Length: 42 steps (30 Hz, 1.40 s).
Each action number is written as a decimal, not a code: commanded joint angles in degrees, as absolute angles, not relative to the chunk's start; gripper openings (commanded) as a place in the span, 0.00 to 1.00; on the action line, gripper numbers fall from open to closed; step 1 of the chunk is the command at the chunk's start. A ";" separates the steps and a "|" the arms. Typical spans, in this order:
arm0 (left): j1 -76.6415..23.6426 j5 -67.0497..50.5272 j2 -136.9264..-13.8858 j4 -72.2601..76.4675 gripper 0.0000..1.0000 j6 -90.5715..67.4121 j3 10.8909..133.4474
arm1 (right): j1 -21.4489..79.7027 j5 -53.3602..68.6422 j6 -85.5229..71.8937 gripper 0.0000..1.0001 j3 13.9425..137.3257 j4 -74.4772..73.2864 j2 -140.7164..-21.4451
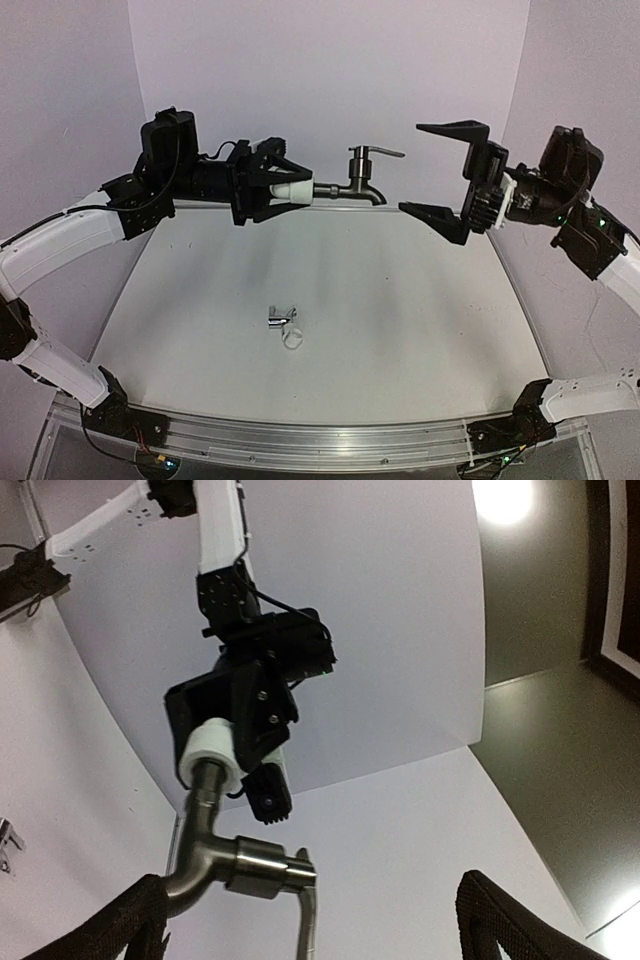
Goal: Install the water faucets
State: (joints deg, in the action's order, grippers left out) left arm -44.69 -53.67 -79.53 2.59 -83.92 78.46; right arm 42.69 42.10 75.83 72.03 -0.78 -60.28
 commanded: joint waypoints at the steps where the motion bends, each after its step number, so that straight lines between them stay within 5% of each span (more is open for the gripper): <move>1: -44.56 -56.24 -77.97 10.47 0.00 -87.67 79.80 | 42.83 44.58 89.59 0.98 68.76 -7.36 -59.46; 18: -44.56 -60.15 -82.05 16.33 0.00 -99.10 77.32 | 47.91 31.36 102.09 0.95 65.49 8.81 -65.46; 42: -44.56 -59.82 -84.79 17.17 0.00 -96.06 80.47 | 47.99 29.74 91.44 0.45 67.17 14.27 -68.99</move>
